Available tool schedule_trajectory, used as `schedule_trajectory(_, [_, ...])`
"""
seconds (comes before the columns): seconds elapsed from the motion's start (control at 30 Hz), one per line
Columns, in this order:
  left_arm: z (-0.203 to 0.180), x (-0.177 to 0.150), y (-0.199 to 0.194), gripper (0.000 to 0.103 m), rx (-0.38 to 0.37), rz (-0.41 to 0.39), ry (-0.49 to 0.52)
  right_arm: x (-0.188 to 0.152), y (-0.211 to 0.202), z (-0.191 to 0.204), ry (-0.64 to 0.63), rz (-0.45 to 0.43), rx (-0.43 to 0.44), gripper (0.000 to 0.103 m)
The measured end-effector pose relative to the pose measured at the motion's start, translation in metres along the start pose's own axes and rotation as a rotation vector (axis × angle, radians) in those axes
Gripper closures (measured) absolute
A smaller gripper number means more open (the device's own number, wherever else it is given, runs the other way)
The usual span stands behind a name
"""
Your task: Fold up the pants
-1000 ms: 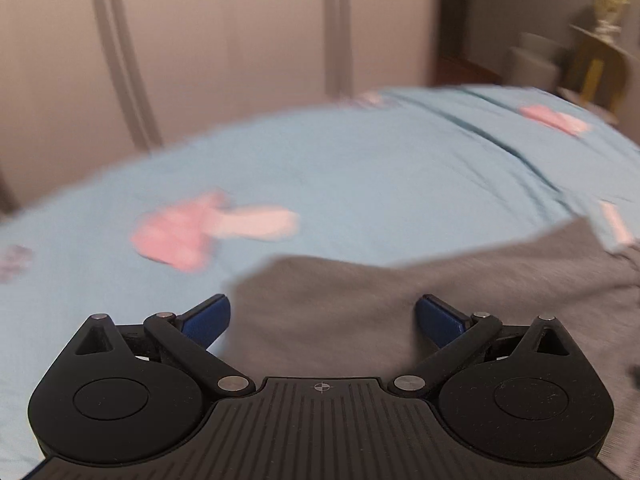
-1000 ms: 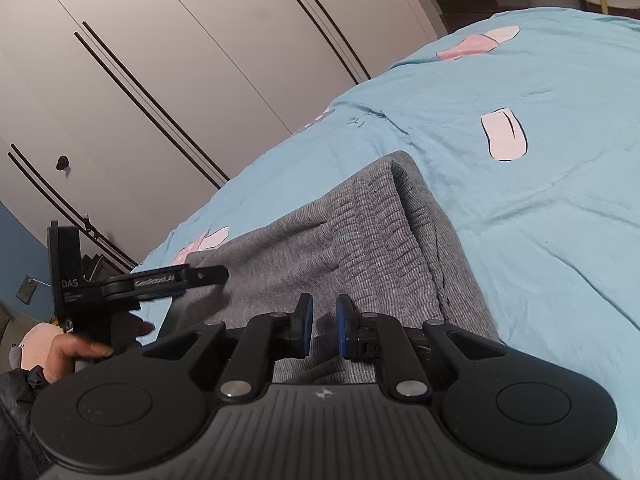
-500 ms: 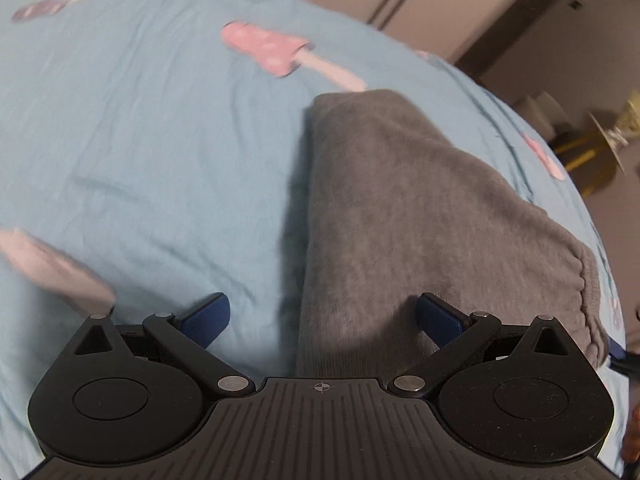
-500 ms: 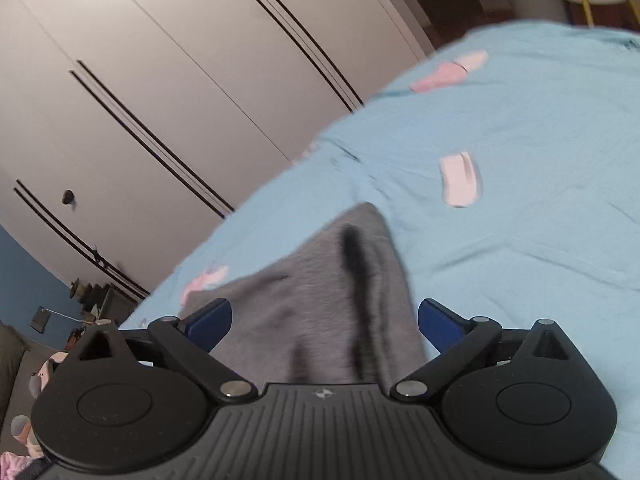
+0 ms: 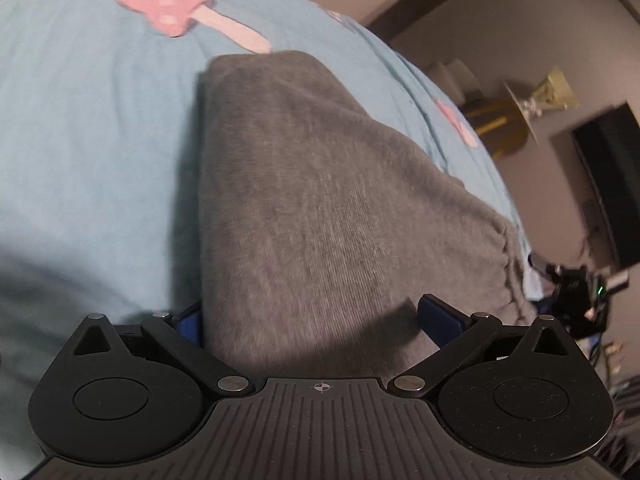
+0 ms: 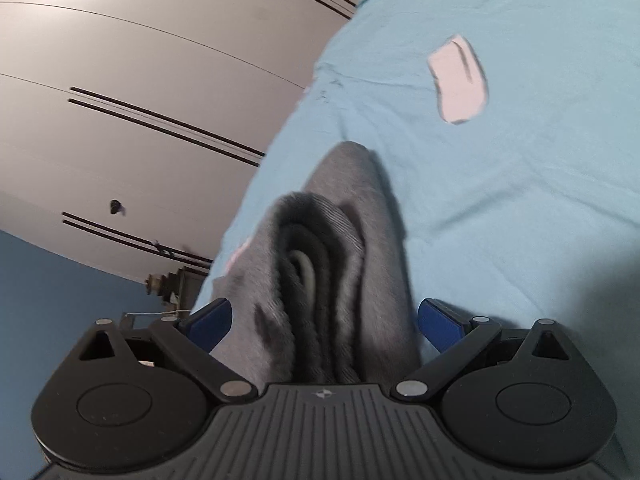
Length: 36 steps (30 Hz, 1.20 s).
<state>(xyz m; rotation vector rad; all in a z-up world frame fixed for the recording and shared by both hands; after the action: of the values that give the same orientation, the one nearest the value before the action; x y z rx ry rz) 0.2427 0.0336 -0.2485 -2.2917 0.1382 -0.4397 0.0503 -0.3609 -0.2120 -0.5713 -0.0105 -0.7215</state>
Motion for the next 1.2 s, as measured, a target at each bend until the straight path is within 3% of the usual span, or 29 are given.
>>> schedule_trajectory(0.1, [-0.003, 0.006, 0.008, 0.000, -0.006, 0.003, 0.024, 0.004, 0.015, 0.005, -0.038, 0.035, -0.039, 0.016])
schedule_trajectory(0.2, [-0.002, 0.012, 0.010, 0.000, -0.084, 0.007, -0.014, 0.008, 0.024, 0.006, -0.055, 0.067, -0.008, 0.025])
schedule_trajectory(0.3, [0.000, 0.013, 0.015, 0.000, -0.139, 0.030, 0.035, 0.007, 0.023, 0.013, -0.116, 0.107, -0.017, 0.027])
schedule_trajectory(0.37, [0.000, 0.017, 0.023, 0.000, -0.133, 0.038, 0.046, 0.010, 0.031, 0.012, -0.114, 0.139, -0.026, 0.026])
schedule_trajectory(0.47, [-0.002, 0.026, 0.031, 0.000, -0.131, 0.051, 0.043, 0.019, 0.045, 0.011, -0.072, 0.163, -0.012, 0.012])
schedule_trajectory(0.53, [0.001, 0.027, 0.032, 0.000, -0.148, 0.043, 0.010, 0.020, 0.056, 0.020, -0.104, 0.178, -0.042, 0.004])
schedule_trajectory(0.6, [0.003, 0.028, 0.030, 0.000, -0.157, 0.016, -0.033, 0.018, 0.068, 0.031, -0.146, 0.178, -0.107, 0.004])
schedule_trajectory(0.63, [0.001, 0.026, 0.029, 0.002, -0.147, 0.004, -0.034, 0.015, 0.070, 0.037, -0.168, 0.171, -0.138, 0.005])
schedule_trajectory(0.67, [-0.004, 0.025, 0.028, 0.018, -0.108, -0.009, -0.012, 0.012, 0.070, 0.042, -0.184, 0.159, -0.167, 0.009])
schedule_trajectory(0.7, [-0.013, 0.023, 0.025, 0.025, -0.056, -0.013, 0.039, 0.008, 0.068, 0.046, -0.195, 0.146, -0.198, 0.024])
schedule_trajectory(0.73, [-0.020, 0.020, 0.022, 0.028, -0.036, -0.022, 0.085, 0.005, 0.064, 0.050, -0.207, 0.137, -0.220, 0.033])
schedule_trajectory(0.77, [-0.025, 0.019, 0.021, 0.029, -0.041, -0.032, 0.115, 0.002, 0.060, 0.054, -0.223, 0.128, -0.210, 0.035])
schedule_trajectory(0.83, [-0.024, 0.019, 0.029, 0.019, -0.050, -0.017, 0.113, -0.003, 0.053, 0.061, -0.257, 0.126, -0.142, 0.036])
schedule_trajectory(0.9, [-0.018, 0.019, 0.036, 0.006, -0.099, -0.019, 0.078, -0.002, 0.057, 0.060, -0.246, 0.140, -0.133, 0.035])
schedule_trajectory(0.97, [-0.021, 0.020, 0.036, 0.007, -0.091, -0.025, 0.072, 0.005, 0.069, 0.050, -0.184, 0.161, -0.142, 0.035])
schedule_trajectory(1.03, [-0.026, 0.018, 0.032, 0.018, -0.035, -0.043, 0.085, 0.010, 0.076, 0.038, -0.121, 0.167, -0.121, 0.035])
schedule_trajectory(1.07, [-0.029, 0.018, 0.030, 0.030, -0.020, -0.048, 0.099, 0.010, 0.077, 0.038, -0.106, 0.154, -0.126, 0.035])
schedule_trajectory(1.1, [-0.031, 0.016, 0.026, 0.043, -0.028, -0.065, 0.100, 0.008, 0.078, 0.043, -0.117, 0.145, -0.150, 0.036])
schedule_trajectory(1.2, [-0.036, 0.019, 0.015, 0.058, -0.031, -0.088, 0.051, -0.007, 0.075, 0.068, -0.219, 0.093, -0.235, 0.042])
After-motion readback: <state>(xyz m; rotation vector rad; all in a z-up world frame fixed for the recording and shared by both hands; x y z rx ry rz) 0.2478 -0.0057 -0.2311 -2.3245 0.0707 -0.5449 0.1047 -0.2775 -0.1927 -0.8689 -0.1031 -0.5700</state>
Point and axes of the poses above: each gripper's, at about its wrist camera, not at the fingertips, and y roughly the way its jaws point, z to its left, x to its top, the point moved 2 cm from there along y, roughly the way its jaws point, and after that the axes turned 8 degrees about z, right-handed, at the moved point
